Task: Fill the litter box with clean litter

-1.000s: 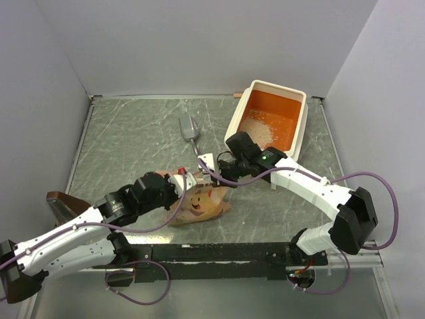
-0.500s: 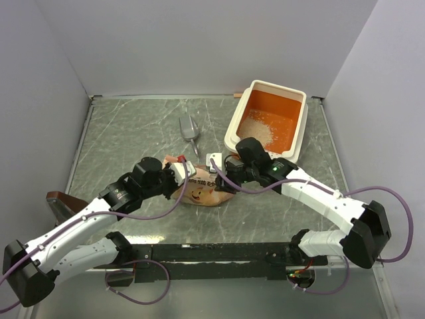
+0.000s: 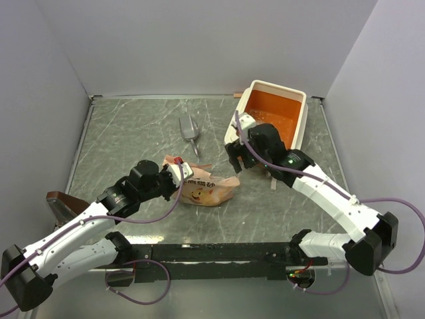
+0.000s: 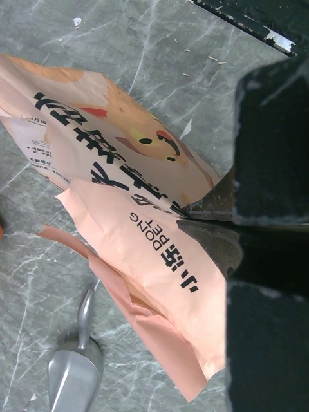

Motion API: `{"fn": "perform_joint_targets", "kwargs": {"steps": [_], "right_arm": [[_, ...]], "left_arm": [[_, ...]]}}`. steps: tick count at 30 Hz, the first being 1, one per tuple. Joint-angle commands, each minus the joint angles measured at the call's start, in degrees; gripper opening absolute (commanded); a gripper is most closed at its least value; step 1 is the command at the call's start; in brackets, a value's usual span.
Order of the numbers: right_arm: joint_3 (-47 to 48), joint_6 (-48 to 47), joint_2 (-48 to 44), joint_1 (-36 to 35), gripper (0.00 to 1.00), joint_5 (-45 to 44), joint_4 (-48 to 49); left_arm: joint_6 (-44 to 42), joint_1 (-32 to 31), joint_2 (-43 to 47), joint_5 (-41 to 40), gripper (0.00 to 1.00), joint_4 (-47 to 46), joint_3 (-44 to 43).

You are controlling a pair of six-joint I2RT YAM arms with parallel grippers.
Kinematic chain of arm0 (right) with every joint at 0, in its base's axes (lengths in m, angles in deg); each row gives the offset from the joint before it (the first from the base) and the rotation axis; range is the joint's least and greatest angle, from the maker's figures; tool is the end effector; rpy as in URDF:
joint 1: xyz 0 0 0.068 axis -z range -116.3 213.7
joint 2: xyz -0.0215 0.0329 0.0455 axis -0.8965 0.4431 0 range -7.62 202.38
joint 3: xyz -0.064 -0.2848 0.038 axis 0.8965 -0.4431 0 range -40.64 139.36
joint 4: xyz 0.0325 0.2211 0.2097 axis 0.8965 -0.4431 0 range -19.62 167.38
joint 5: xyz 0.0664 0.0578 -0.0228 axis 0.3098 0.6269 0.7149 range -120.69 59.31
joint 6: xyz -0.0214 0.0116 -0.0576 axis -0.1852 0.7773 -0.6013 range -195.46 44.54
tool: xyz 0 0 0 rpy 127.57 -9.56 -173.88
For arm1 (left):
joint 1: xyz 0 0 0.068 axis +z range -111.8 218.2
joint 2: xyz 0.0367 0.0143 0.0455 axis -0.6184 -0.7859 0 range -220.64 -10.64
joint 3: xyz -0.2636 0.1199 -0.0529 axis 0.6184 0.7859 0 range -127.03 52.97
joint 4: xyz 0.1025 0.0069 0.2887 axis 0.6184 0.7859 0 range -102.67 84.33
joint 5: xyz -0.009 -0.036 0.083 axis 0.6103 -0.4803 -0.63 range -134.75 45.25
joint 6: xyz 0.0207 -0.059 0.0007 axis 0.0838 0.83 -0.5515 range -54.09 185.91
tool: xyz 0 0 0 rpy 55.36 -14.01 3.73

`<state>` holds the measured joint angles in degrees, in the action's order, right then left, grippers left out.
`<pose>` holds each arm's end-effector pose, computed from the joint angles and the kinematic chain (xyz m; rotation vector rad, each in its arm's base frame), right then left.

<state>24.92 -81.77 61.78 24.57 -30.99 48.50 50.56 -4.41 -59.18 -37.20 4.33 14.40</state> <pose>0.2465 0.2002 0.3559 -0.8313 1.9936 0.3279 0.1702 -0.1650 0.2814 1.0725 1.7640 -0.4303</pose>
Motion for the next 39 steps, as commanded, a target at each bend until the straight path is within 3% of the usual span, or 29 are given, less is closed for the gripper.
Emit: {"fn": "perform_joint_targets", "kwargs": {"steps": [1,6,11,15,21,29,39], "right_arm": [[-4.82,17.36,-5.14,0.81,0.83,-9.36,-8.46],[-11.85,27.91,-6.22,1.86,0.73,-11.57,-10.84],[-11.86,31.97,3.53,6.43,0.7,-13.5,-11.37],[-8.7,30.92,14.14,11.0,0.69,-14.38,-10.4],[-4.57,29.6,22.6,14.61,0.7,-18.85,-9.27],[1.32,24.59,27.35,18.39,0.78,-20.44,-7.85],[0.97,23.79,31.66,18.3,0.74,-21.06,-7.06]], "left_arm": [[1.29,0.42,1.43,0.01,0.01,-6.01,-1.33],[1.73,0.42,1.77,0.8,0.01,-6.0,-1.6],[1.82,0.42,3.53,0.88,0.01,-6.53,-0.81],[1.99,0.42,4.15,1.24,0.01,-6.97,-0.19],[1.82,0.33,3.88,1.06,0.01,-6.89,-0.28],[1.73,0.25,3.71,0.97,0.01,-6.71,-0.19],[1.73,0.25,3.8,0.71,0.01,-6.71,-0.02]]}}
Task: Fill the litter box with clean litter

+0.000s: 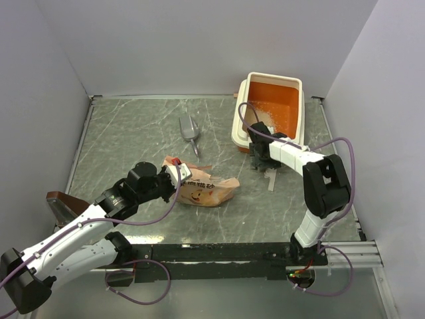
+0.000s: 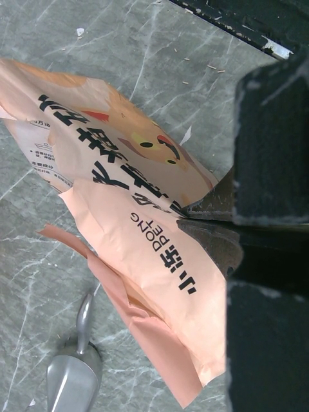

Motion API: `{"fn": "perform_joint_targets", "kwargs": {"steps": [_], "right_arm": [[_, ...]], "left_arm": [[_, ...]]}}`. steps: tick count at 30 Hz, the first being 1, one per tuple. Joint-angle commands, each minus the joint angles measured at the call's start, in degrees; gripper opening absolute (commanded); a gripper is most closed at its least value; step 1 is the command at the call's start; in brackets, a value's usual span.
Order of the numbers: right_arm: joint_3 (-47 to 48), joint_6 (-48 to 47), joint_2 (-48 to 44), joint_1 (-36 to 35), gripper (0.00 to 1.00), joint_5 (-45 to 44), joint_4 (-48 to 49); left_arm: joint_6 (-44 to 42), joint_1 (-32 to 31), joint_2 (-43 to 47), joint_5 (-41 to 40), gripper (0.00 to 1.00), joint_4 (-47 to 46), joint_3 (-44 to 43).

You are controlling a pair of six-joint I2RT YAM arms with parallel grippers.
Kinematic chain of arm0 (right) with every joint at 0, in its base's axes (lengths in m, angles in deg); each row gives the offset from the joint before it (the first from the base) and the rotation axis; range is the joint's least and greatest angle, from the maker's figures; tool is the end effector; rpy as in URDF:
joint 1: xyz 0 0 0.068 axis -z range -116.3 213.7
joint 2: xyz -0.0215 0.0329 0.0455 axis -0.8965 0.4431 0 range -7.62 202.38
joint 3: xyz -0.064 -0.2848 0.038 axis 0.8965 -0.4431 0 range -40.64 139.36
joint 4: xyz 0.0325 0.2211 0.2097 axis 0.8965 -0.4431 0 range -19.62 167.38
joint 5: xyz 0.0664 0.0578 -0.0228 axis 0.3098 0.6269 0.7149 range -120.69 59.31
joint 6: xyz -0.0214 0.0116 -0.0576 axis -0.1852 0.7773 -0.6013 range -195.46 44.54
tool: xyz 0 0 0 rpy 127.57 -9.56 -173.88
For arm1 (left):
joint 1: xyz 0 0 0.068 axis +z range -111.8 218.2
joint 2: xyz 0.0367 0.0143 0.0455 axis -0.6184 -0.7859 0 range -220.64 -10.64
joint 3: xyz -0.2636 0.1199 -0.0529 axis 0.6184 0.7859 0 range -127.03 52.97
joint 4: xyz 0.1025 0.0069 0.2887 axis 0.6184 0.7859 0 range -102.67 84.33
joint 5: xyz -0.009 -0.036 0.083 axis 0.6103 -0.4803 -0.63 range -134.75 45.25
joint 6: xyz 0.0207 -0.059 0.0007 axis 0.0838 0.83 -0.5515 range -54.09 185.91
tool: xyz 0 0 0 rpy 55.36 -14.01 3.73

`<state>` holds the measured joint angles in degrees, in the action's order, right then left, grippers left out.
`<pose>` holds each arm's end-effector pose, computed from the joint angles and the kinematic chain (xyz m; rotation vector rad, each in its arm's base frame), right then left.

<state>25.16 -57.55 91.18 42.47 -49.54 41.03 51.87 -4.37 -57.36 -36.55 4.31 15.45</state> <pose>0.3633 0.1246 0.1758 0.0035 2.6847 -0.2559 0.1654 -0.1611 0.2808 1.0532 1.7624 -0.4572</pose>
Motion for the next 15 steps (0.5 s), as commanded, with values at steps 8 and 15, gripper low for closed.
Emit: {"fn": "perform_joint_targets", "kwargs": {"steps": [8,15], "right_arm": [[-0.14,0.11,3.23,0.4,0.57,-3.03,-0.12],[-1.29,1.42,2.97,0.32,0.54,-5.23,-0.82]], "left_arm": [[0.51,0.2,1.89,0.23,0.01,-6.69,-1.07],[0.59,0.2,1.89,0.67,0.01,-6.69,-1.07]]}}
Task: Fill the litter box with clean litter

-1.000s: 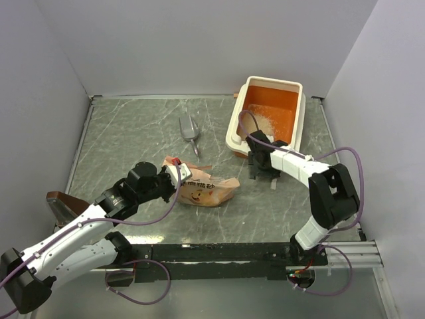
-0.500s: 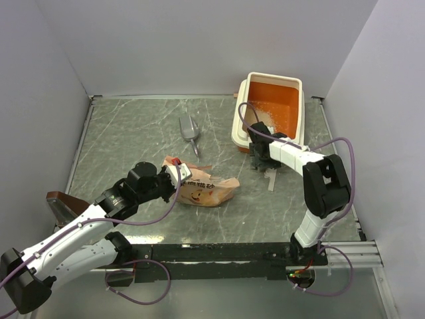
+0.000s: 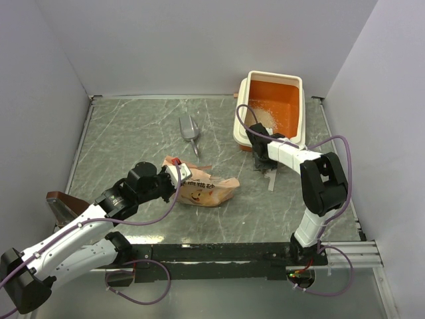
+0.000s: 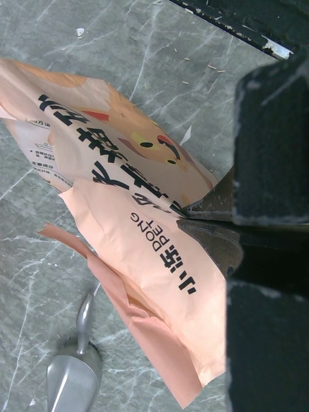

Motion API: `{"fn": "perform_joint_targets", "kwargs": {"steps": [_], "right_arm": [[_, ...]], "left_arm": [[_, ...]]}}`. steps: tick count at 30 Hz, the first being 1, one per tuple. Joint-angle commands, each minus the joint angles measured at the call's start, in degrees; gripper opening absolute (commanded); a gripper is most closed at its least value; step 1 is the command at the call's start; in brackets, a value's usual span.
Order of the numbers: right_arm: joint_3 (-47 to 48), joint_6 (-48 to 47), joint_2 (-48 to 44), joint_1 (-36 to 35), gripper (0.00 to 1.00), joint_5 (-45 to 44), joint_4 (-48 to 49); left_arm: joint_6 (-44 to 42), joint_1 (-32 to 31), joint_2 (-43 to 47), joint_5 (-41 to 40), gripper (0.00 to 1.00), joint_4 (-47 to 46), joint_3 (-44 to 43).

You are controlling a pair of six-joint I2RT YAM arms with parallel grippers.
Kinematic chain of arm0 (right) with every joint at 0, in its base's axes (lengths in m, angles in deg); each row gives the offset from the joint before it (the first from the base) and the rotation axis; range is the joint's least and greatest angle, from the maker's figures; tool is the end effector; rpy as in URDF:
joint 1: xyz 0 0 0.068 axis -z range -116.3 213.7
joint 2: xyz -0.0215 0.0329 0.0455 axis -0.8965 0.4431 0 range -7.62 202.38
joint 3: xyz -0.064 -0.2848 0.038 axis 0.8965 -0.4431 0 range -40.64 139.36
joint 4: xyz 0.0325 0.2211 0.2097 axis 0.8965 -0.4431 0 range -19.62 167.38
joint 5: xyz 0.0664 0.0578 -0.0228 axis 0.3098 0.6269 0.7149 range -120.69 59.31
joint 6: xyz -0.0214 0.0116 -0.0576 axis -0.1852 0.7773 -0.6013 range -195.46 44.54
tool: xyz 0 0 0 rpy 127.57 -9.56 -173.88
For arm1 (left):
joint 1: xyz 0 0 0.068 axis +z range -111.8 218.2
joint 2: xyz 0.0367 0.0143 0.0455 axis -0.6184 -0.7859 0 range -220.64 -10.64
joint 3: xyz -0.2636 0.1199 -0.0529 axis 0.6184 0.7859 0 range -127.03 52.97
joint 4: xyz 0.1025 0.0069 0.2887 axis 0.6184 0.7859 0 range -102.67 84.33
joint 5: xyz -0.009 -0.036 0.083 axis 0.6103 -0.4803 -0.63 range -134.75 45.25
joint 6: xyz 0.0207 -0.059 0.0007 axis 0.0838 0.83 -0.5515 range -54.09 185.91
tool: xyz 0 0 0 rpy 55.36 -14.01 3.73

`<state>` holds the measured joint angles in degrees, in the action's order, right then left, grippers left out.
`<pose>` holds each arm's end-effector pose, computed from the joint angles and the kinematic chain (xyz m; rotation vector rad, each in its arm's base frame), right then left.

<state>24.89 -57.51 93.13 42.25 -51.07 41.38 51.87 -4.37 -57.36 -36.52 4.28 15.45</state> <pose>0.3645 0.1254 0.1626 -0.0021 2.7011 -0.3063 0.1654 -0.1611 0.2809 1.0533 1.7618 -0.4578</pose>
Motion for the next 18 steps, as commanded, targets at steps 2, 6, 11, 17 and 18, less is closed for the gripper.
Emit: {"fn": "perform_joint_targets", "kwargs": {"steps": [2,6,11,17,18], "right_arm": [[-0.85,1.82,1.29,0.53,0.54,-4.49,-1.96],[-0.76,2.7,1.29,0.18,0.54,-5.63,-2.75],[-0.15,4.63,1.73,-0.43,0.53,-6.42,-4.5],[0.2,5.07,2.26,-1.4,0.46,-5.2,-4.16],[0.47,5.16,2.43,-1.31,0.46,-4.85,-4.24]], "left_arm": [[0.51,0.2,2.07,0.73,0.01,-6.67,-0.98],[0.68,0.12,2.07,0.91,0.01,-6.67,-1.15],[0.6,0.12,1.89,1.0,0.01,-6.67,-1.24],[0.68,-0.06,2.16,1.26,0.01,-6.67,-1.15],[0.68,-0.15,2.16,1.18,0.01,-6.67,-1.15]]}}
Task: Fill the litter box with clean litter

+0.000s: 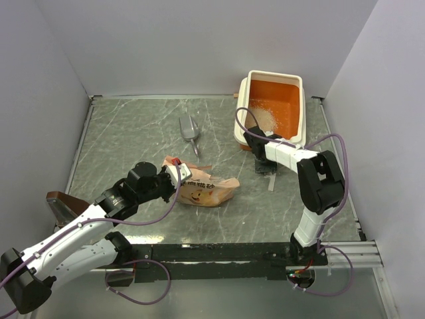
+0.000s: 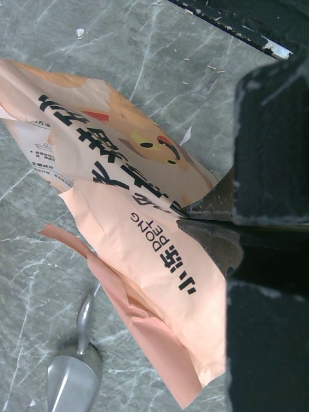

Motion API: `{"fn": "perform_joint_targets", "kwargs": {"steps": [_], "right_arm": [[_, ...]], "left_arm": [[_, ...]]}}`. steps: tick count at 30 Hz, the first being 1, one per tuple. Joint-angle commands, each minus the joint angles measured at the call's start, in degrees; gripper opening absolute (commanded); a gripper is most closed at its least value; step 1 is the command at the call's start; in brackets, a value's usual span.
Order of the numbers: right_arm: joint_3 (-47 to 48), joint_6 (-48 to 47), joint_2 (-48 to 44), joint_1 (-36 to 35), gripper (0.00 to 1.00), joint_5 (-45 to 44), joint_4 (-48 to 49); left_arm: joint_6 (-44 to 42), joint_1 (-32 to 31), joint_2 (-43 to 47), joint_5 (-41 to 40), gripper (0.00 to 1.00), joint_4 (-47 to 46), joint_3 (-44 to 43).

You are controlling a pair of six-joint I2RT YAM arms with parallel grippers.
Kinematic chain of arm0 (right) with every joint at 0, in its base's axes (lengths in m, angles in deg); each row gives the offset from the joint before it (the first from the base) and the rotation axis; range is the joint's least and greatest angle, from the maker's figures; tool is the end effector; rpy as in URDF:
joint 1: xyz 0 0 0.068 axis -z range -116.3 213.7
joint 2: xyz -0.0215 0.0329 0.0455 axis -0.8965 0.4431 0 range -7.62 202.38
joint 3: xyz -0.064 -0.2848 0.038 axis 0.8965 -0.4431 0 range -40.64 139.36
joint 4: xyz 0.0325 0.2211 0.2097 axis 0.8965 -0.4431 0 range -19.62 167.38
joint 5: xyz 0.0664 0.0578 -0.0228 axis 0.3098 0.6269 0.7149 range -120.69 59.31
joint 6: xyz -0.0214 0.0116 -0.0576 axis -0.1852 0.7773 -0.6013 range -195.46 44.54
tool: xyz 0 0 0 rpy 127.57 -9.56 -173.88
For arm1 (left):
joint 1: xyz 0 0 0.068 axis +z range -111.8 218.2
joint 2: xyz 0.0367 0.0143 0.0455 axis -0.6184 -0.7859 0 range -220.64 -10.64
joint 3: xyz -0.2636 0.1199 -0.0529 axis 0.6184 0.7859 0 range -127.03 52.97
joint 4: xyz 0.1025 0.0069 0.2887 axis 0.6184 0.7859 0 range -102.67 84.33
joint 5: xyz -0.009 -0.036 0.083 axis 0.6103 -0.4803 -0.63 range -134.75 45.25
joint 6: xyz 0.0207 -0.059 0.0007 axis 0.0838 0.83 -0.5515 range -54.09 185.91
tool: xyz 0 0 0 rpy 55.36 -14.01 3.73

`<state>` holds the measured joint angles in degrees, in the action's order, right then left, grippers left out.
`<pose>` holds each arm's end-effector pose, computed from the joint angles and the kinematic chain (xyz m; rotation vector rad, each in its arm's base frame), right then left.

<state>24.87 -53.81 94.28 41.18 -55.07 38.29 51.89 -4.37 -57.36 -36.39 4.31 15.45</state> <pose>0.3581 0.1272 0.1546 0.0543 2.7209 -0.4142 0.1653 -0.1612 0.2808 1.0546 1.7618 -0.4602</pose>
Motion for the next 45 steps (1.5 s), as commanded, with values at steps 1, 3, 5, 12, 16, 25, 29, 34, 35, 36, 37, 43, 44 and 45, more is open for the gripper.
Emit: {"fn": "perform_joint_targets", "kwargs": {"steps": [1,3,5,12,16,25,29,34,35,36,37,43,44,45], "right_arm": [[0.58,1.47,1.54,-0.24,0.44,-0.58,-1.16],[0.75,1.29,1.71,-0.33,0.4,-0.4,-1.08],[0.75,1.11,1.71,-0.33,0.33,-0.32,-0.99],[0.84,0.67,1.8,-0.33,0.0,-0.31,-1.08],[-0.39,-0.11,-0.39,-0.33,0.0,-1.2,-0.64],[-3.72,-1.08,-14.62,-3.75,0.0,3.45,-4.76],[-3.82,-1.7,-21.74,-8.75,0.0,4.96,-7.83],[-0.58,-3.54,-30.35,-10.96,0.0,9.86,-12.05],[0.13,-4.07,-31.41,-11.22,0.0,10.4,-12.5],[0.83,-4.94,-33.16,-11.75,0.0,10.84,-13.02],[2.49,-5.3,-34.05,-12.01,0.0,11.54,-14.07],[8.91,-9.6,-39.15,-13.51,0.0,13.91,-15.4],[9.45,-10.22,-39.85,-13.51,0.0,16.62,-14.27],[9.8,-11.53,-41.34,-13.6,0.0,18.82,-13.65]], "left_arm": [[0.57,-0.06,2.25,0.96,0.01,-6.69,-1.07],[0.66,-0.24,2.42,0.69,0.01,-6.69,-0.98],[0.57,-0.59,2.6,0.52,0.01,-6.69,-0.8],[0.31,-0.85,2.33,0.52,0.01,-6.69,-0.8],[0.31,-0.76,2.25,0.34,0.01,-6.69,-0.8],[0.57,-0.85,2.16,-0.01,0.01,-6.43,-1.24],[1.1,-0.94,2.07,0.68,0.02,-5.11,-2.91],[1.36,-0.85,0.93,2.36,0.16,-1.42,-6.77],[1.1,-0.94,0.49,3.23,0.19,0.76,-7.82],[1.28,-0.94,-0.56,4.63,0.21,1.65,-10.1],[1.54,-0.85,-1.0,5.34,0.23,2.79,-11.34],[4.7,-0.85,-5.75,10.35,0.33,10.88,-20.92],[5.84,-0.94,-6.36,11.06,0.33,11.41,-21.89],[6.54,-0.94,-7.15,11.93,0.34,11.85,-23.72]]}}
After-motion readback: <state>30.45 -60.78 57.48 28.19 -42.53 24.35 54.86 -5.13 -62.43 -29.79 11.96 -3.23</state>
